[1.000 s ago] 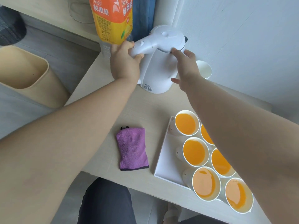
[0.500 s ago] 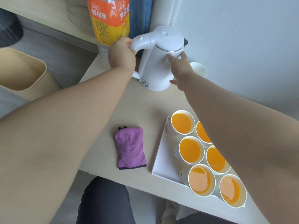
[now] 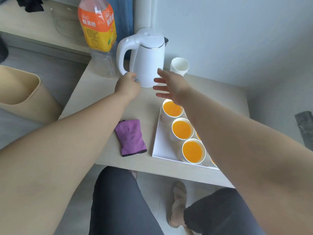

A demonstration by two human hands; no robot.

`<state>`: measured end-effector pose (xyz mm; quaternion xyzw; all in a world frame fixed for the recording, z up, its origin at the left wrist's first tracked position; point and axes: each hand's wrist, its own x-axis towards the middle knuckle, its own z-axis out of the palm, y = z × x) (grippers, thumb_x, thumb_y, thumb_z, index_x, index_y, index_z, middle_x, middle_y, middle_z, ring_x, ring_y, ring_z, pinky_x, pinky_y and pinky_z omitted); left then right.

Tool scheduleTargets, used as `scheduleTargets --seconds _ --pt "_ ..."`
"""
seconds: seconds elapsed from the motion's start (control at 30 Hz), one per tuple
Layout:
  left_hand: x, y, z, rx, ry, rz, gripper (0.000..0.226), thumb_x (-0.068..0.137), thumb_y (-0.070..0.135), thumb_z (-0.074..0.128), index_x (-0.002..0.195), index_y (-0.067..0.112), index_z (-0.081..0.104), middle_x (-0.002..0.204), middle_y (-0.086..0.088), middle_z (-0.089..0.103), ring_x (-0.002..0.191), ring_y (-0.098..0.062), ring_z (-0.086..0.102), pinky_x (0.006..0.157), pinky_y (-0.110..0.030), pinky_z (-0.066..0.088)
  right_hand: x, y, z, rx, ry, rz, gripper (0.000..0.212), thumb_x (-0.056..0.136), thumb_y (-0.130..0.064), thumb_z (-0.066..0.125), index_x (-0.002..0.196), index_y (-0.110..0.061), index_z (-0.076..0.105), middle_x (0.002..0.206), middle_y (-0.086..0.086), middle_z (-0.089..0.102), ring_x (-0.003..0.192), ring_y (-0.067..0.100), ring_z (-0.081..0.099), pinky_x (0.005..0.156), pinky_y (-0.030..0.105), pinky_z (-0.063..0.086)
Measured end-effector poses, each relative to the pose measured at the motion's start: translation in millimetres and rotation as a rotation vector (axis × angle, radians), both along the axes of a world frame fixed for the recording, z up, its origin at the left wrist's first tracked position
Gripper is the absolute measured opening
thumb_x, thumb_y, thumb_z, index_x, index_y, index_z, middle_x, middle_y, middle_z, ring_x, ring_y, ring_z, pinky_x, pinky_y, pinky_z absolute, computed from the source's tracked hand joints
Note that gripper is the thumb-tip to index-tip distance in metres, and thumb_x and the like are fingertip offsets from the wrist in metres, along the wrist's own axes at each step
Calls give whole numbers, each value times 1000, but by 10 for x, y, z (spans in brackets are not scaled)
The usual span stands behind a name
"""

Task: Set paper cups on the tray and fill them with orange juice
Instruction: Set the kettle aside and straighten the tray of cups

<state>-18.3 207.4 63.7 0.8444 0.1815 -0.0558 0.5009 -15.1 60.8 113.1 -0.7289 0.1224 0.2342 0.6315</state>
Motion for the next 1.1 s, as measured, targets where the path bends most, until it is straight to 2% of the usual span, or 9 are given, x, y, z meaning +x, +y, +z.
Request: scheduleTargets --seconds 0.3,0.4,0.43,0.53,0.67,0.83,0.9,1.0,1.1 --pt "-966 -572 -151 -29 81 -155 37 93 13 52 130 14 55 131 -10 54 112 -27 53 98 -42 48 -1444 -777 -30 263 46 10 25 97 -30 50 114 -15 59 102 3 66 93 24 66 83 35 54" --pt "-1333 -703 -378 42 105 -192 15 92 11 51 93 19 64 109 -14 58 101 -27 53 99 -44 47 -1940 -1147 -185 262 109 63 23 97 -30 48 109 -15 60 104 3 67 93 22 67 80 32 55" --pt "-1465 -759 -474 65 126 -207 15 92 11 50 93 18 64 109 -15 60 101 -28 55 98 -41 46 -2111 -1295 -264 253 140 80 23 96 -31 49 108 -14 60 105 4 68 94 22 68 79 32 55" --pt "-1735 -843 -726 104 202 -237 39 94 14 50 133 13 54 136 -10 54 120 -30 54 98 -33 44 -2469 -1703 -522 210 244 76 27 91 -32 55 109 -12 61 110 6 69 100 25 68 82 35 56" --pt "-1892 -942 -926 225 209 -242 45 94 18 49 139 17 46 141 -12 48 120 -32 52 97 -34 44 -2681 -2172 -837 67 327 -147 18 94 -20 56 106 -7 61 110 14 68 93 28 68 83 36 56" --pt "-1837 -1042 -991 346 214 -243 48 95 18 46 143 16 41 140 -17 45 113 -37 54 89 -38 46 -2553 -2578 -1136 -202 272 -505 24 98 -17 48 119 -6 52 101 7 59 90 24 62 83 35 56" --pt "-1769 -1048 -1009 380 218 -243 50 96 16 45 145 14 38 142 -17 43 116 -37 53 91 -38 45 -2421 -2658 -1201 -291 251 -541 24 98 -14 44 118 -6 54 97 5 55 91 23 57 88 35 54" --pt "-1660 -1019 -1062 436 250 -244 47 95 13 43 142 7 40 138 -18 46 117 -37 51 84 -35 42 -2225 -2697 -1287 -446 221 -481 32 96 -15 45 127 -9 52 100 2 51 93 22 49 74 27 46" --pt "-1566 -1011 -1103 514 275 -228 40 92 7 41 129 -6 48 127 -27 52 112 -44 52 82 -44 47 -2083 -2693 -1363 -596 232 -409 20 97 -13 38 90 -18 55 82 -3 46 85 24 40 58 24 34"
